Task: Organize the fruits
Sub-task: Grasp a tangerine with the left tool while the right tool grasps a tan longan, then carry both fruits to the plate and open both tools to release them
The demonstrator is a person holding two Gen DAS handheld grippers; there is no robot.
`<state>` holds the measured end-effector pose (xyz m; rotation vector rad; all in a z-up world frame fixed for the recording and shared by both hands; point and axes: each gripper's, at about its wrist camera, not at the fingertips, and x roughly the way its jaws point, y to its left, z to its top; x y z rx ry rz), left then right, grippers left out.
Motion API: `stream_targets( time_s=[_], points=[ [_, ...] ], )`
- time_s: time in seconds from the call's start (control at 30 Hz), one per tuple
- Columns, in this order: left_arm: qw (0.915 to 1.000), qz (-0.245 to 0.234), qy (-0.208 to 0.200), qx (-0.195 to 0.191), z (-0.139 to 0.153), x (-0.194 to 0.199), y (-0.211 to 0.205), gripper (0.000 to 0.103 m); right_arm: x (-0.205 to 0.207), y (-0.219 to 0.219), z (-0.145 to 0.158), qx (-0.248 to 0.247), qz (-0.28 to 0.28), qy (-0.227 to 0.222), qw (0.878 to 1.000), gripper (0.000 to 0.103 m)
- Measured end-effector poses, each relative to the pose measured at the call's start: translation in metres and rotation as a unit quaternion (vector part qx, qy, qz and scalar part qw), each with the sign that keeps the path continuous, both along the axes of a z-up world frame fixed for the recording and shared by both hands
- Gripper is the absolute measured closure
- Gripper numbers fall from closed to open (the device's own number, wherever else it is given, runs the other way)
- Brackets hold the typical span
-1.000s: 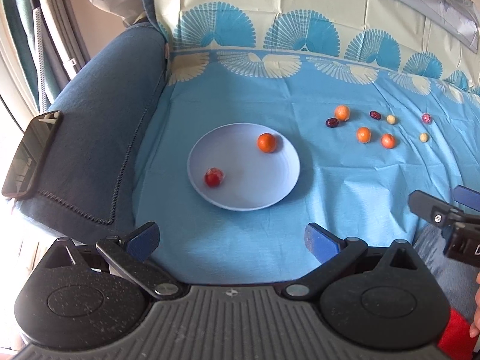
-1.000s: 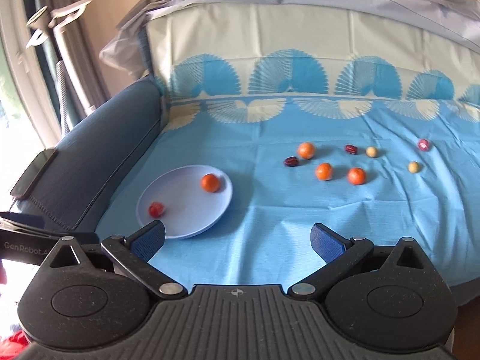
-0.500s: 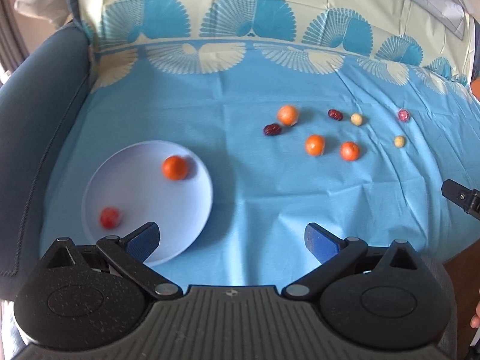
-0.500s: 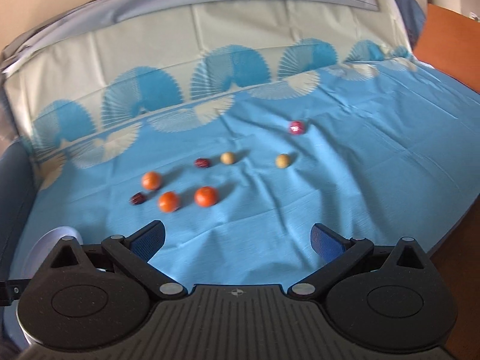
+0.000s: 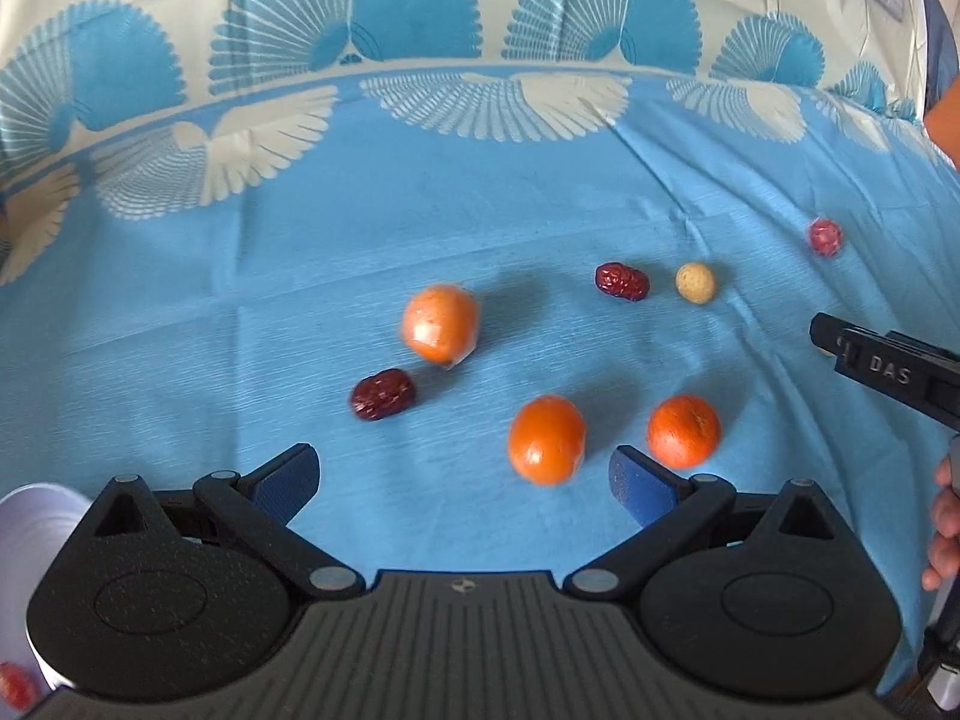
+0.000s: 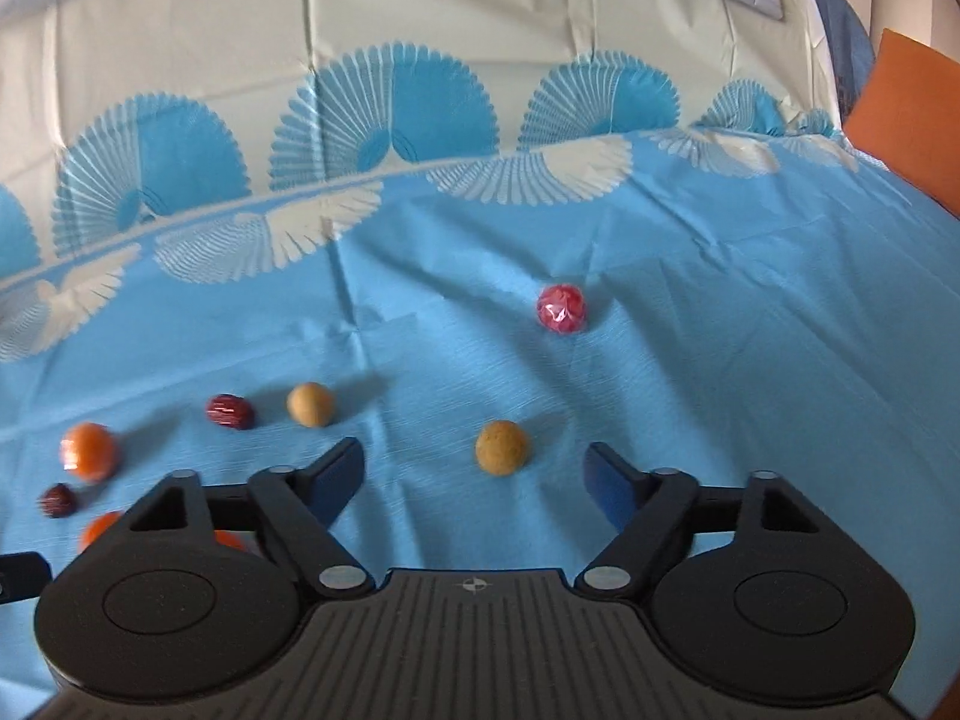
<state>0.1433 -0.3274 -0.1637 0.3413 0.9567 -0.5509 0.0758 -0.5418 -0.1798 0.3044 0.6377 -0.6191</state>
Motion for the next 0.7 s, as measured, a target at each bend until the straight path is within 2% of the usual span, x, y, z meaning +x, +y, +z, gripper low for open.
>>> stream_targets(
  time_s=[0.07,0.13,0.2,0.23,0.3,0.33,0.37,0.47,0.57,0.7],
  points=[
    [0.9999,-0.001,0.011,-0.001,-0.013,0.009,-0.005,0.0,0.014,-0.01,-0.015,-0.011,-0.002,0.015,1.0,0.032],
    [0.9996,-0.001,0.028,-0.001,-0.025,0.015,-0.009,0.0,0.02,-0.018,-0.03,-0.001,0.001,0.026,1.0,0.032],
    [0.9991,-0.002,0.042,0.005,-0.036,0.019,-0.012,0.001,0.017,-0.013,-0.035,-0.022,0.003,0.009,1.0,0.031],
    [0.9992,-0.004,0.039,0.004,-0.038,0.018,-0.012,0.007,0.014,-0.009,-0.037,-0.033,0.007,0.006,0.999,0.031],
    [0.9995,-0.024,0.015,-0.011,-0.032,0.012,-0.01,0.036,0.011,-0.01,-0.038,-0.031,0.01,-0.001,0.999,0.033],
    [0.9986,-0.045,0.02,-0.02,-0.027,0.01,-0.009,0.07,0.01,-0.012,-0.036,-0.029,0.013,-0.004,0.999,0.042],
    [0.9981,-0.053,0.027,-0.018,-0.023,0.009,-0.009,0.068,0.009,-0.012,-0.033,-0.033,0.022,-0.006,0.999,0.078],
    [0.9966,-0.064,0.023,-0.046,-0.001,-0.002,0.005,0.068,0.006,-0.007,-0.021,-0.044,0.021,-0.001,0.999,0.076],
    [0.9967,-0.064,0.007,-0.051,0.024,-0.017,0.025,0.068,-0.011,0.007,0.006,-0.058,0.027,-0.03,0.997,0.076],
    [0.9981,-0.041,-0.004,-0.047,0.065,-0.044,0.067,0.068,-0.043,0.039,0.052,-0.06,0.047,-0.076,0.994,0.076]
  ],
)
